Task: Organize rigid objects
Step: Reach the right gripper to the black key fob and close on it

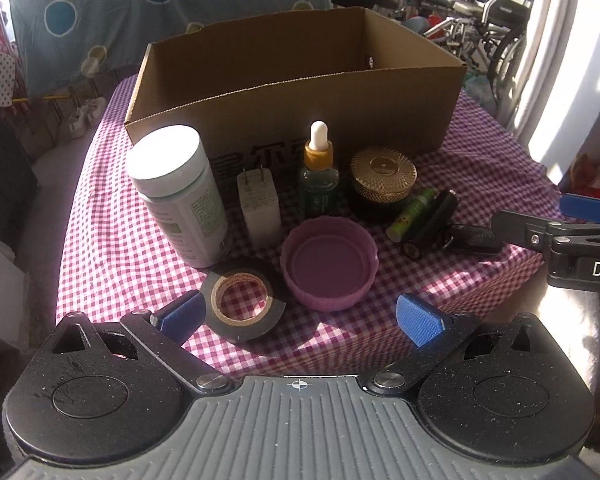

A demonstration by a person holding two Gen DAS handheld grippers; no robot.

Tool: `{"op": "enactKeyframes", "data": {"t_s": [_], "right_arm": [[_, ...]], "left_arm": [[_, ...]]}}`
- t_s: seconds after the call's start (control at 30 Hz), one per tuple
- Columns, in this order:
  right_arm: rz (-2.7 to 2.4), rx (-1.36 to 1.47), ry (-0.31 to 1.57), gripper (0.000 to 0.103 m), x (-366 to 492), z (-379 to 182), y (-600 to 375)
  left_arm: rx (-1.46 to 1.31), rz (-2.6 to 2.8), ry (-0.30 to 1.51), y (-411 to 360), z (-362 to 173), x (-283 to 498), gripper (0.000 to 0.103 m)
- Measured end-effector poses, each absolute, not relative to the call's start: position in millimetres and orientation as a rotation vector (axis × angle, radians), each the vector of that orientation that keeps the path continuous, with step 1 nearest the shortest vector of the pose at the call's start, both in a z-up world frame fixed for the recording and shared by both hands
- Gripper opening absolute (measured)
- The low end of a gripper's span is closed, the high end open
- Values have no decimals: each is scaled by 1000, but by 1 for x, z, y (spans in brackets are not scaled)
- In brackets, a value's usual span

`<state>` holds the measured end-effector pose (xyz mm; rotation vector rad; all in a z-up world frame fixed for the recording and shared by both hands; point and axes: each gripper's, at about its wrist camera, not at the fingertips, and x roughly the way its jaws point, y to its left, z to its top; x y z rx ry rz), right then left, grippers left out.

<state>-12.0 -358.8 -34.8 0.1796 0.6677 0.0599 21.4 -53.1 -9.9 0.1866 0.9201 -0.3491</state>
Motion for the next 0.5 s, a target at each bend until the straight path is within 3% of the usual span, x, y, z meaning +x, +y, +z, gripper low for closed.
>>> {"op": "enactKeyframes", "data": {"t_s": [0.2,0.27,0.37,0.5], "right_arm": [[85,270,714,94,-1,-48,-394],[100,293,731,81,4,-53,-403],[144,329,748,70,14,-60,-415],[222,381,776,64,31,-68,-424]], "left_arm": [[229,-555,858,-85,-16,19,102],[230,-609,843,-95,-20,21,101],[215,-672,843,-108,-27,25,98],[217,-723,873,-123,-36,29,92]]}}
